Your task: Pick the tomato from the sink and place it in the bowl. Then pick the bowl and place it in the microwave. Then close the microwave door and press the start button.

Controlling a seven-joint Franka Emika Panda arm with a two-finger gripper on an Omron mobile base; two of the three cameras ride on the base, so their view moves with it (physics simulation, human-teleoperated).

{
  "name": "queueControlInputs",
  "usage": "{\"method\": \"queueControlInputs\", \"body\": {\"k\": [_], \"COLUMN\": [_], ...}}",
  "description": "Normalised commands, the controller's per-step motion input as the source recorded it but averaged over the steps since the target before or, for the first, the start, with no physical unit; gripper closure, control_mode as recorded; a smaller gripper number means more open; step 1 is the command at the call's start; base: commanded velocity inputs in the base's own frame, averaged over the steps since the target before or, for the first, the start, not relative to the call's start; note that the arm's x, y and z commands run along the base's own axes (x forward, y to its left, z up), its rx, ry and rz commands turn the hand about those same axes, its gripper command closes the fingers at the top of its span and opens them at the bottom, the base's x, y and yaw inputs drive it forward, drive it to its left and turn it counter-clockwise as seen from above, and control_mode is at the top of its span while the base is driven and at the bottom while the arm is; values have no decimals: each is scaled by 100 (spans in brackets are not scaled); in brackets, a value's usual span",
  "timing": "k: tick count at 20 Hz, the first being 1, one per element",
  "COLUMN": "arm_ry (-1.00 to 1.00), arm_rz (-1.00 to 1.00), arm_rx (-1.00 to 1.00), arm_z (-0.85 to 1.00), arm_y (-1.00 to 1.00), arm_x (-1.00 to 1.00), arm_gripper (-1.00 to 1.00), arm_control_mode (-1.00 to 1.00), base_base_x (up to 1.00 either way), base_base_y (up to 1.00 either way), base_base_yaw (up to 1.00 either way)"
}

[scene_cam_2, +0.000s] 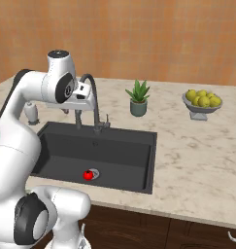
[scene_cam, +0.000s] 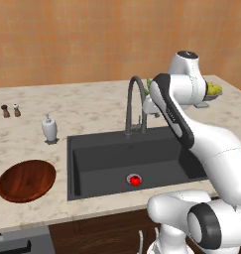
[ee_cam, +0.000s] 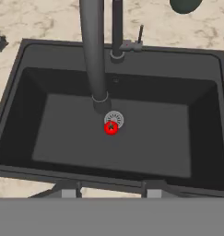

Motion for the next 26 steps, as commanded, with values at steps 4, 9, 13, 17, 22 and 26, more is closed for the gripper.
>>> {"method": "queueControlInputs", "body": {"k": [4, 9, 13, 17, 22, 26], "arm_ry": [-6, -1, 0, 0, 0, 0], "arm_rz": [0, -16, -38, -47, -52, -45], "arm_rx": [0, 14, 19, 18, 19, 27], "arm_z": [0, -6, -27, -44, -45, -45], "arm_y": [0, -24, -25, -17, -12, -23], "arm_x": [-27, -47, -1, 18, 5, 0], "arm_gripper": [-100, -100, -100, -100, -100, -100], "arm_control_mode": [-100, -100, -100, -100, -100, -100], "base_base_x": [0, 0, 0, 0, 0, 0], "base_base_y": [0, 0, 0, 0, 0, 0], "base_base_yaw": [0, 0, 0, 0, 0, 0]}}
